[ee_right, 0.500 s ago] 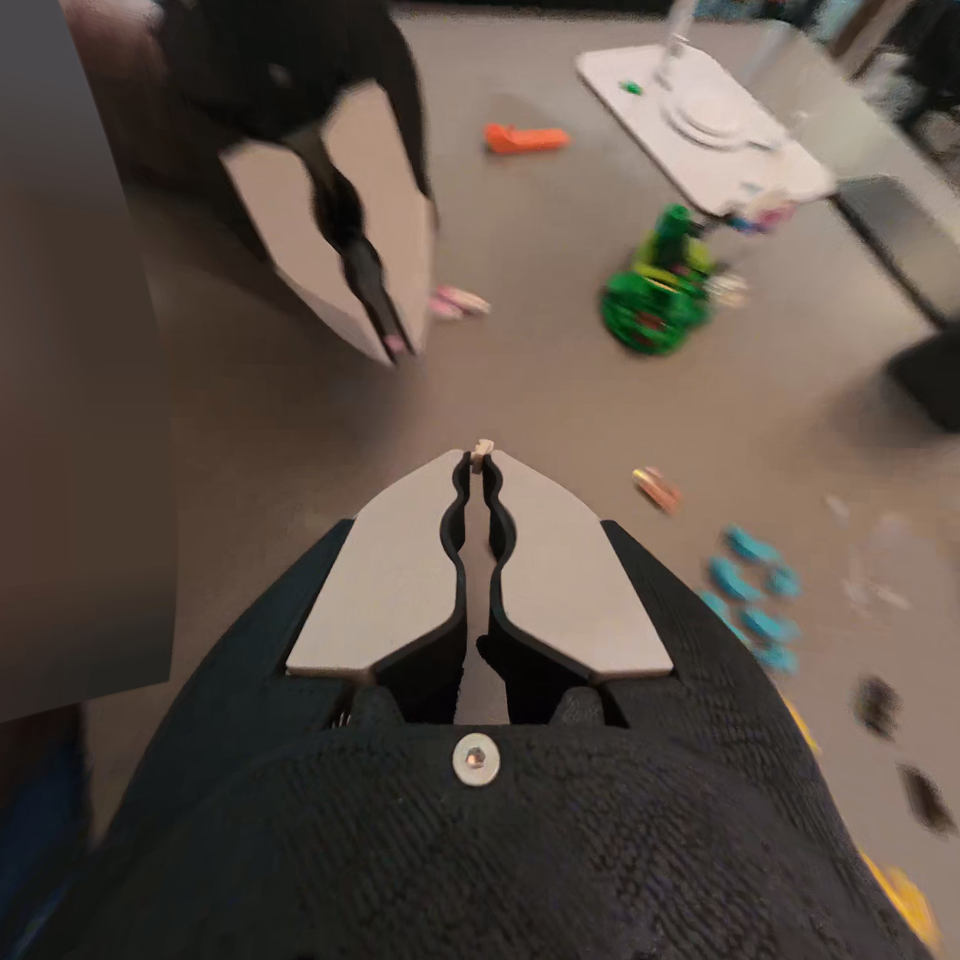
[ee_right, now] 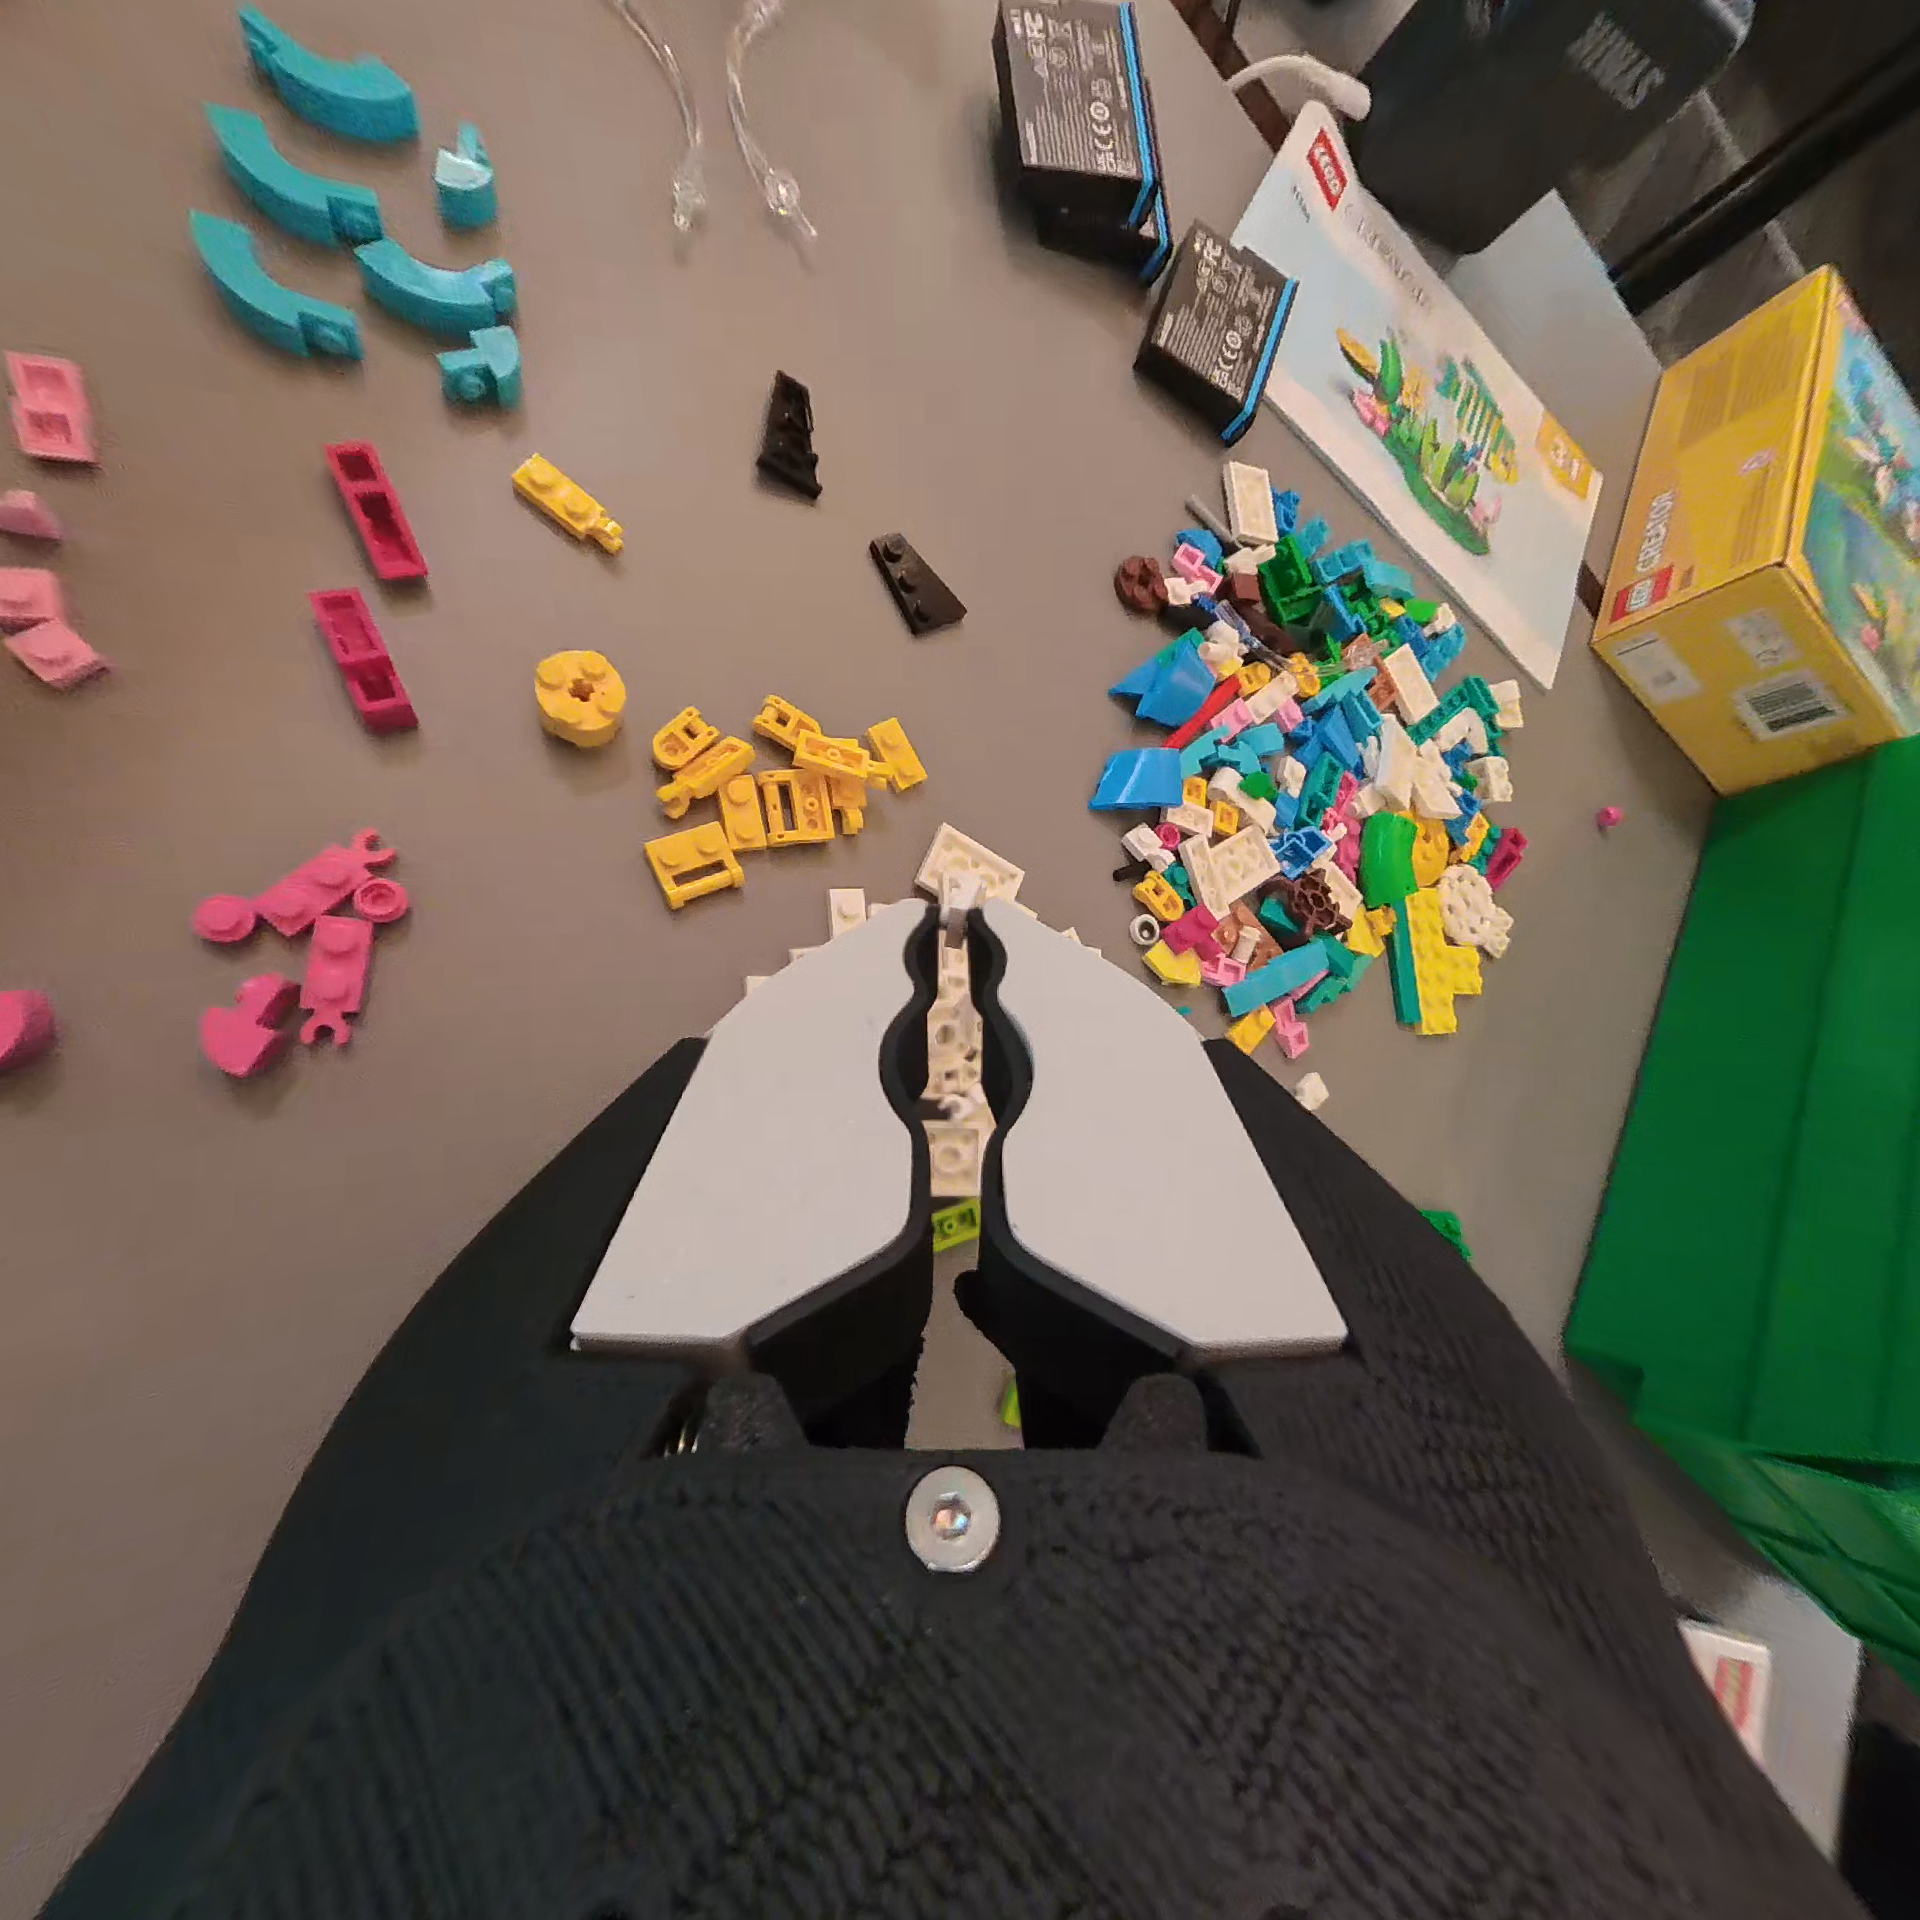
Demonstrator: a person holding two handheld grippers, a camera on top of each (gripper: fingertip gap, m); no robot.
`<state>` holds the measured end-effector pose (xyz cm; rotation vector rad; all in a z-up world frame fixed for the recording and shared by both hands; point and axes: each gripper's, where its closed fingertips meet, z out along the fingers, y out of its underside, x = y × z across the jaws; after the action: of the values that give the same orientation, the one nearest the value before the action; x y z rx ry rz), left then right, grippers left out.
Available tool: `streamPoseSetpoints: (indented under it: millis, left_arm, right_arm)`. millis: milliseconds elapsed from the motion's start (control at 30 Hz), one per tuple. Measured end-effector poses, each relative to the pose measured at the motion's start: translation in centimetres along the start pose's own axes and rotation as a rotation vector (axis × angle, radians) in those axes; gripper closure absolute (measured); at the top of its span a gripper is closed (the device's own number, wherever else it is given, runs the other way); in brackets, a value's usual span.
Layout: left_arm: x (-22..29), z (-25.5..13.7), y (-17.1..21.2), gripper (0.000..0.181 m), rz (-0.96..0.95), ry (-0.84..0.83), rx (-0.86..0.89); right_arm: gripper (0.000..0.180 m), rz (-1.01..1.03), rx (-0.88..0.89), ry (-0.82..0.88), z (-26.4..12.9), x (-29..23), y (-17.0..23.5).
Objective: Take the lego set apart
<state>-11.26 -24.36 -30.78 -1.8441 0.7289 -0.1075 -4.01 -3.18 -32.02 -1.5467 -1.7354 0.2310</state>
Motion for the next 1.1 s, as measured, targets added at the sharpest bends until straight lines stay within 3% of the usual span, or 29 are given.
streamPoseSetpoints:
  millis: [100, 167, 267, 400, 600, 733, 1100]
  left_arm:
    - [-1.1, 2.1, -0.1, 0.174, -0.015, -0.042, -0.059]
    - [-1.3, 3.2, 0.4, 0.173, -0.010, -0.044, -0.134]
    - [-1.0, 4.5, 0.2, 0.173, -0.008, -0.022, -0.134]
    - [-0.7, 5.6, 0.3, 0.162, 0.045, -0.001, -0.141]
    - [-0.1, 6.5, 0.0, 0.148, 0.040, 0.047, -0.137]
    - [0.7, 6.6, -0.2, 0.140, 0.028, 0.072, -0.139]
    - [1.6, 6.4, 0.8, 0.140, 0.012, 0.116, -0.182]
  right_arm:
    - [0.151, 0.030, 0.030, 0.017, 0.0, 0.4, -0.2]
    - [0.147, 0.030, 0.075, 0.045, -0.6, 0.4, -0.8]
    - [0.150, 0.056, 0.166, -0.018, -2.2, -1.7, -2.2]
    - [0.152, 0.194, 0.326, -0.293, -4.8, -7.9, -5.4]
    - [0.163, 0.259, 0.407, -0.403, -6.0, -12.2, -7.1]
    - [0.154, 0.262, 0.364, -0.276, -3.6, -12.8, -7.6]
    - [0.156, 0.176, 0.228, -0.236, -0.5, -14.7, -7.3]
